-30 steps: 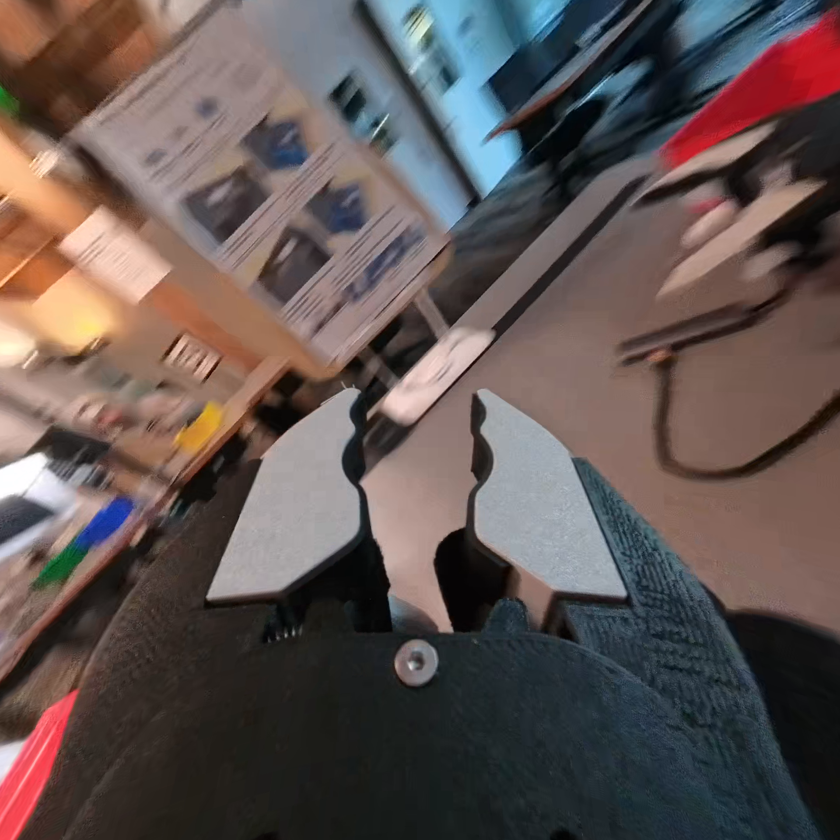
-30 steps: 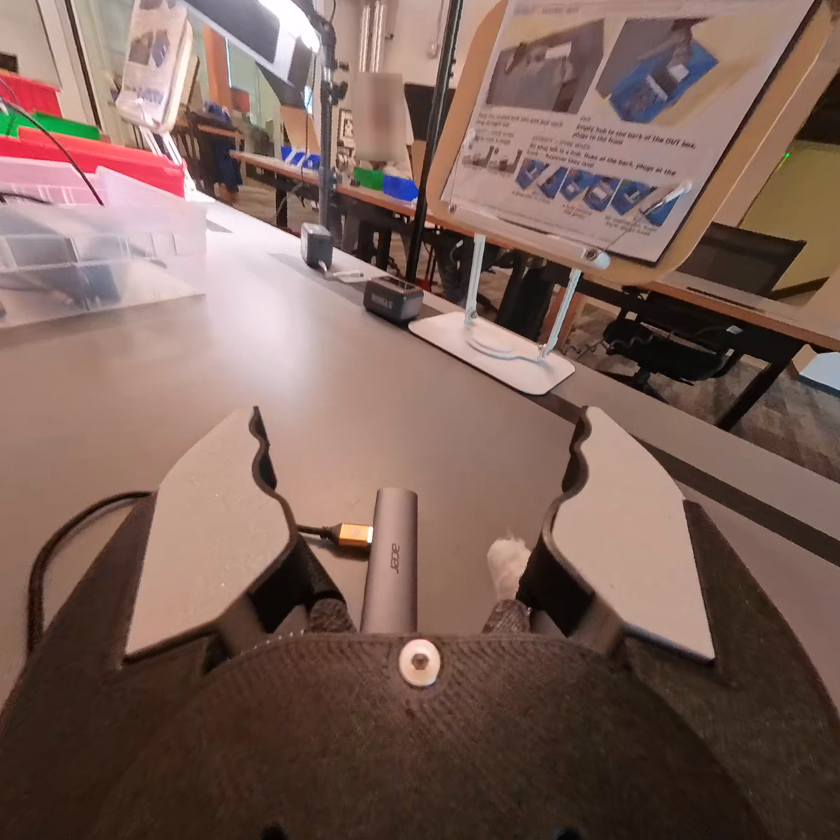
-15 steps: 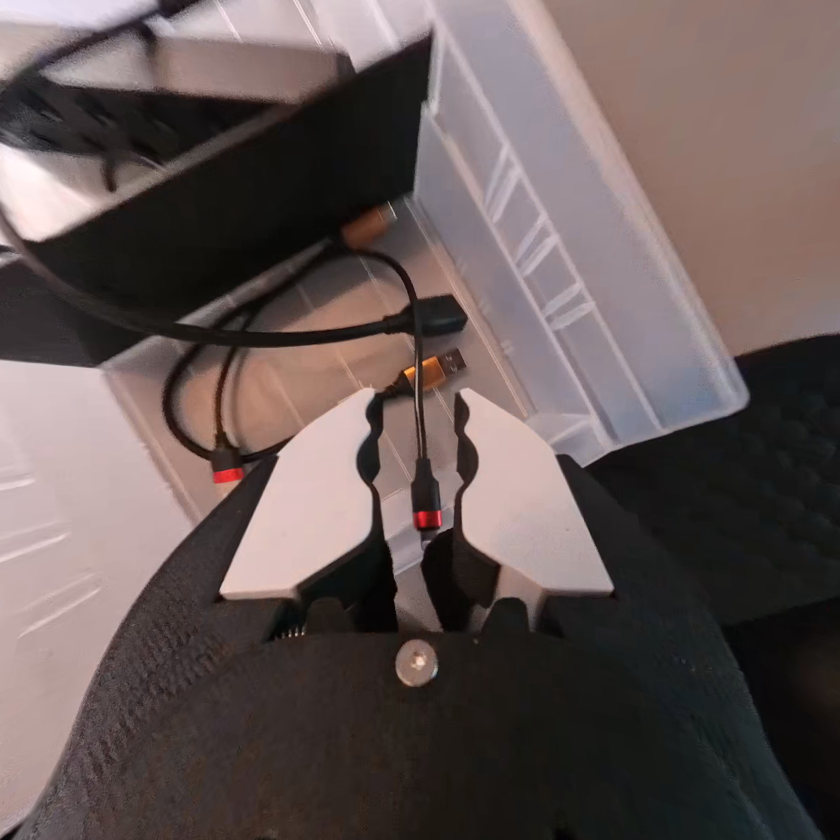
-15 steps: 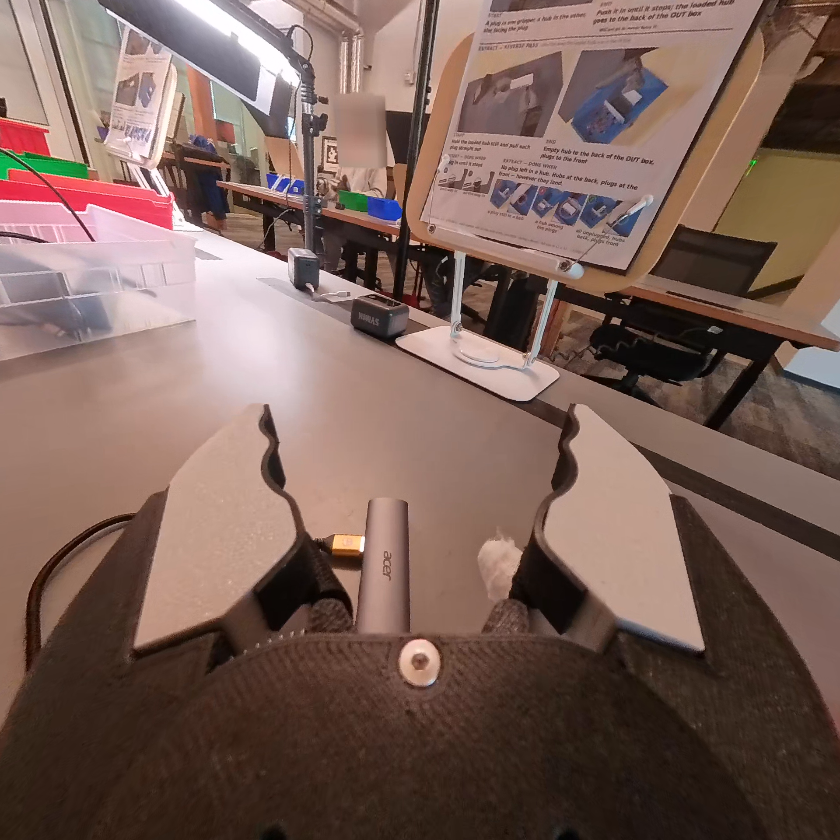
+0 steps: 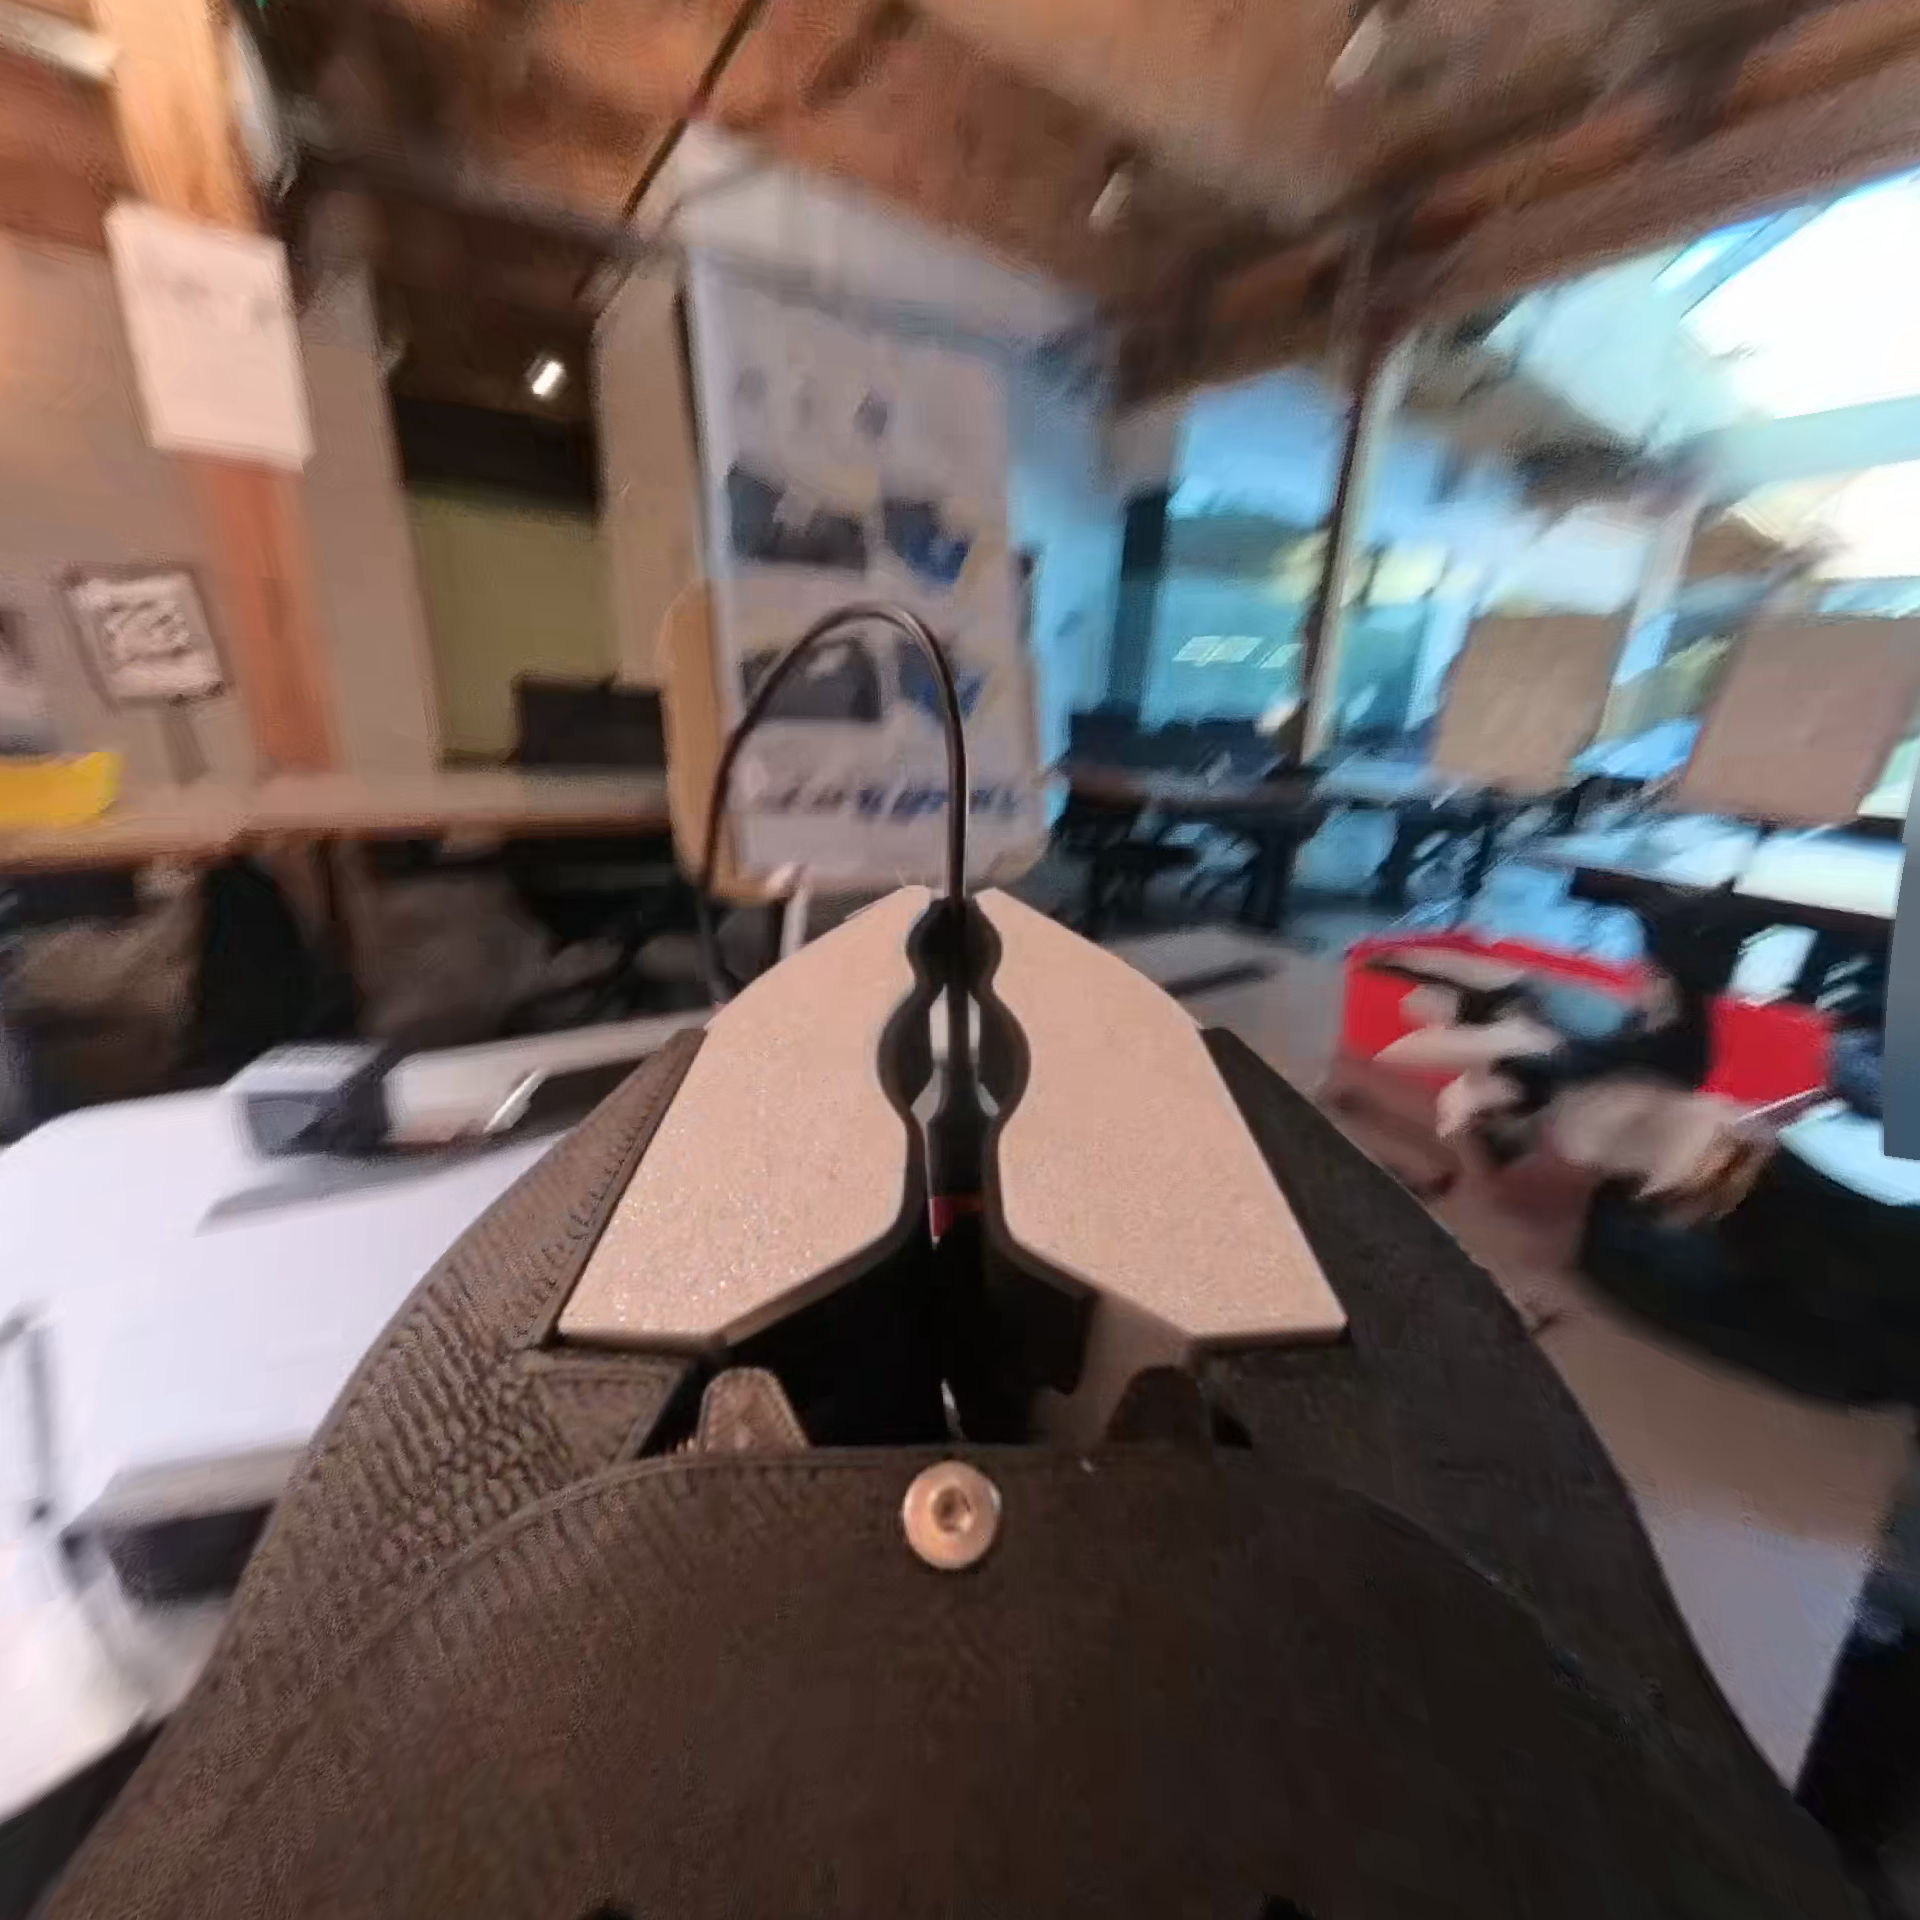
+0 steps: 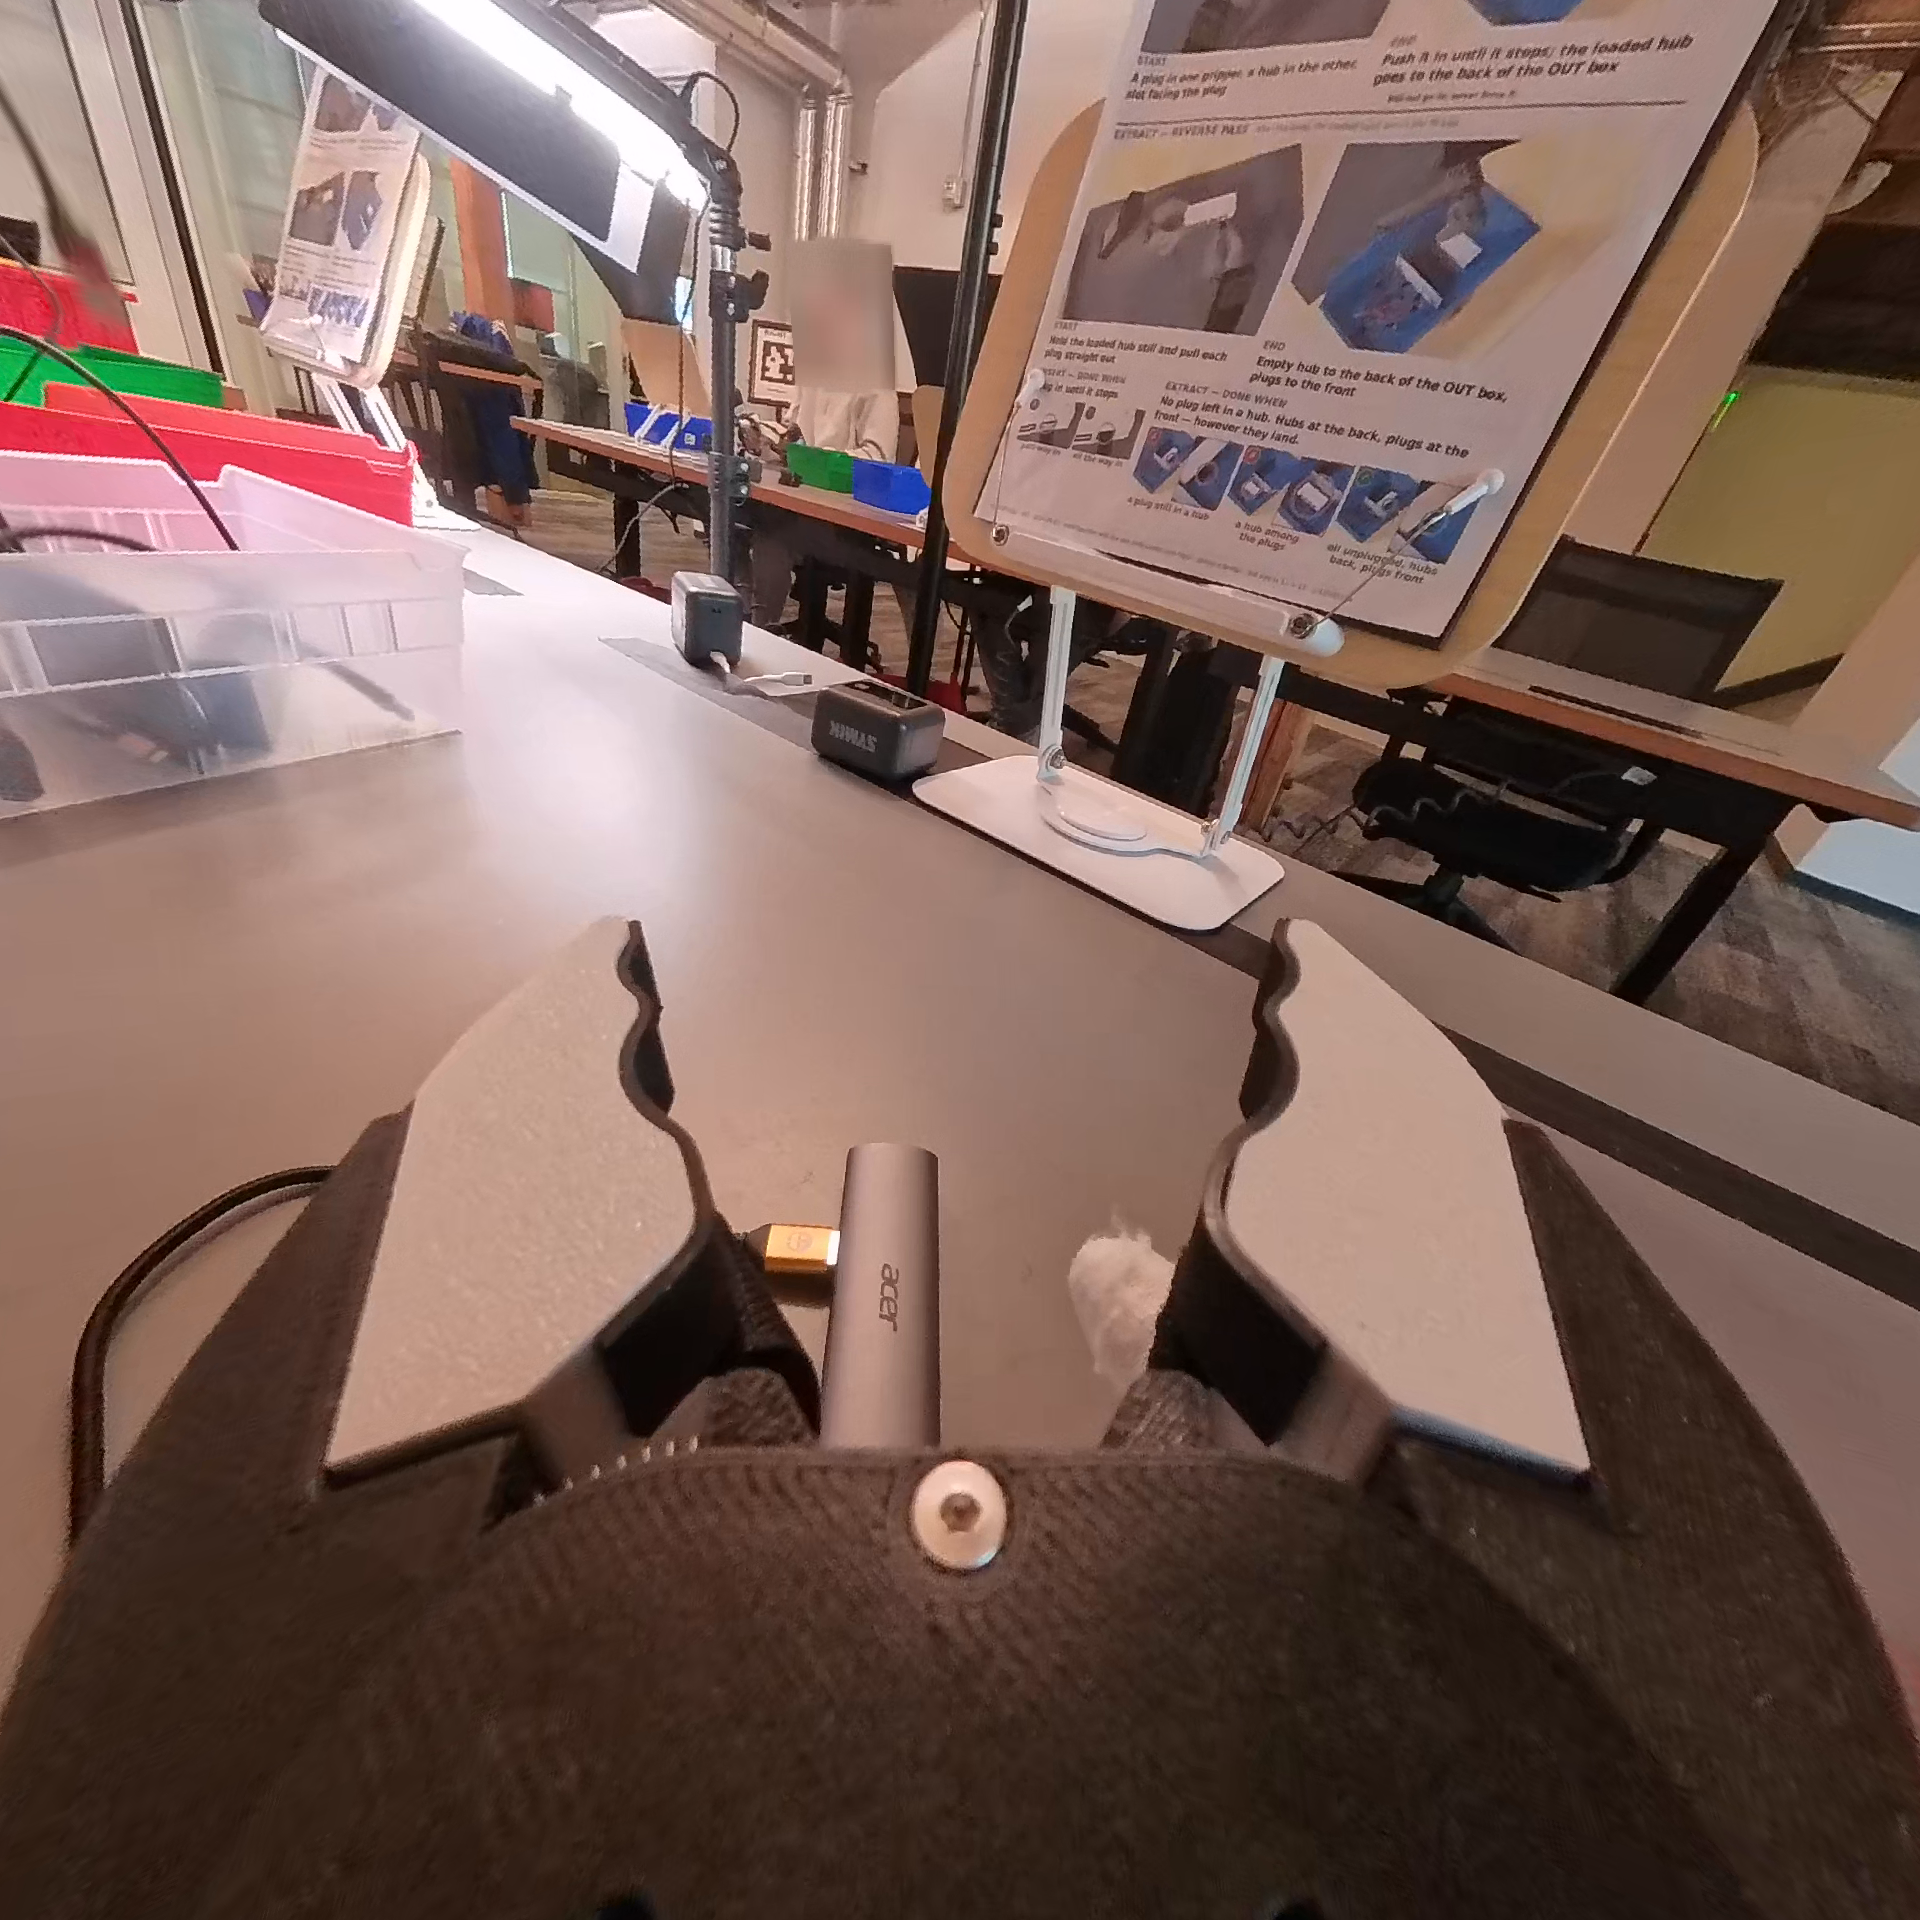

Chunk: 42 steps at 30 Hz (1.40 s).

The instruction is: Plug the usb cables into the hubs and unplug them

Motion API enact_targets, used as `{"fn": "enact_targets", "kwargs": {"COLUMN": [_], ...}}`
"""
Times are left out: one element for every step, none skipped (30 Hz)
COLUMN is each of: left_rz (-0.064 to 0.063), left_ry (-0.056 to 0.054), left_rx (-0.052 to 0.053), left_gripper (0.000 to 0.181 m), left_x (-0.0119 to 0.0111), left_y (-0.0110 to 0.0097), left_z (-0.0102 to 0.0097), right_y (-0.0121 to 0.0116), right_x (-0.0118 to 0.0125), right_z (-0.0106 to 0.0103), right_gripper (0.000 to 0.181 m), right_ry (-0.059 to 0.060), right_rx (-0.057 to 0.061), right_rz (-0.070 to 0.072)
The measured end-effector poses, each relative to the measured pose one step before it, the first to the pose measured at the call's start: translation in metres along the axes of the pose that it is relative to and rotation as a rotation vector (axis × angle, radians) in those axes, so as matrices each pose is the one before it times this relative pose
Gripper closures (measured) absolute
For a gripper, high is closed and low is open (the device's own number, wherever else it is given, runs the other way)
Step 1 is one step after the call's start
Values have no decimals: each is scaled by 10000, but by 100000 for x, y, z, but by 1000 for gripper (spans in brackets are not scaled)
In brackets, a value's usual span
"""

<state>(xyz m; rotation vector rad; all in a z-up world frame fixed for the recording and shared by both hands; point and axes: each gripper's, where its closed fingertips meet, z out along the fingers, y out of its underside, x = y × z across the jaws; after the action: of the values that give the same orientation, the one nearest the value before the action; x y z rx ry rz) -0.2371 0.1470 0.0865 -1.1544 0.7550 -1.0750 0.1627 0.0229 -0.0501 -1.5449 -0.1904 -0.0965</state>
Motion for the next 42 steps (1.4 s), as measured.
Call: {"fn": "enact_targets", "kwargs": {"left_rz": [-240,-143,-113,-118,-95,-120,-169,-196,-215,-262,-313,-285,-223,-186,-174,-198,-222,-260,-298,-330,-260,-163,-66,-35,-82,-115,-12,70,28,-110,-264,-423,-515,-472,-268,47,221,351,454,693,1034,1096], "left_ry": [562,496,550,467,466,525,495,520,539,537,557,527,527,597,625,546,447,409,456,383,313,251,151,110,-26,-177,-72,57,186,202,171,168,144,-50,-242,-252,-507,-698,-493,-442,-379,-374], "left_rx": [693,439,168,48,9,-37,-68,-105,-119,-129,-173,-183,-135,-122,-128,-187,-211,-218,-155,-14,163,251,298,319,193,-26,-52,83,327,452,400,170,-98,-344,-521,-563,-578,-584,-588,-525,-378,-306], "left_gripper": [178,178,178,178,178,178,178,178,178,178,178,178,178,178,178,178,178,178,178,178,178,178,178,178,178,178,178,177,173,167,159,153,150,149,148,147,149,151,152,154,156,159], "left_x": [1047,972,1019,863,818,817,704,659,644,584,573,466,387,389,319,85,-149,-259,-218,-322,-389,-416,-466,-391,-426,-497,-221,72,280,212,-8,-168,-274,-524,-676,-521,-704,-790,-317,-8,314,376], "left_y": [-1168,-678,-199,59,222,369,501,672,853,1003,1152,1211,1198,1240,1343,1464,1492,1427,1232,889,502,239,88,0,119,313,271,117,-138,-316,-323,-100,256,710,1057,1219,1220,1135,976,688,369,149], "left_z": [212,450,677,840,980,1100,1226,1331,1491,1641,1753,1809,1826,1811,1819,1784,1703,1563,1394,1145,851,530,207,-90,-324,-531,-654,-728,-713,-600,-411,-228,-115,-38,81,239,383,469,496,453,426,394], "right_y": [-25,-34,-57,-96,-142,-151,-162,-156,-165,-145,-119,-80,-87,-159,-299,-384,-437,-459,-457,-418,-188,216,439,569,608,356,-83,-388,-553,-748,-953,-1085,-1180,-1075,-744,-328,-116,37,128,143,140,47], "right_x": [-52,-115,-97,-155,-193,-207,-269,-416,-598,-777,-967,-987,-973,-799,-507,-100,390,632,396,80,-66,-167,-43,175,241,128,-49,-119,-79,-115,-359,-389,-519,-530,-325,-76,-150,-45,49,194,192,55], "right_z": [-7,-3,5,-5,-26,-21,1,7,25,51,80,106,93,53,-8,-87,-173,-284,-335,-336,-249,-166,-74,-7,9,10,2,-25,-83,-176,-243,-273,-294,-245,-180,-119,-25,61,75,36,11,1], "right_gripper": [72,74,74,75,76,77,78,78,80,82,84,86,88,92,94,97,97,98,104,115,129,154,174,180,181,181,181,181,181,181,181,181,181,181,181,181,181,181,181,181,181,181], "right_ry": [-38,-69,-57,-82,-107,-111,-157,-247,-360,-461,-577,-589,-579,-469,-282,-54,226,339,160,-65,-177,-282,-195,-29,25,-33,-102,-133,-121,-165,-323,-316,-370,-352,-221,-77,-125,-22,61,179,171,56], "right_rx": [17,22,32,56,80,86,87,94,105,109,87,52,46,84,152,205,244,251,241,216,96,-137,-272,-345,-361,-207,67,280,409,544,647,693,741,671,458,212,68,-18,-59,-70,-92,-44], "right_rz": [-12,-7,-8,-30,-40,-28,-21,-15,5,28,54,71,40,-30,-65,-56,-27,-42,-43,36,197,255,284,295,259,228,252,322,368,329,247,222,143,96,119,100,116,98,-41,-136,-143,-79]}}
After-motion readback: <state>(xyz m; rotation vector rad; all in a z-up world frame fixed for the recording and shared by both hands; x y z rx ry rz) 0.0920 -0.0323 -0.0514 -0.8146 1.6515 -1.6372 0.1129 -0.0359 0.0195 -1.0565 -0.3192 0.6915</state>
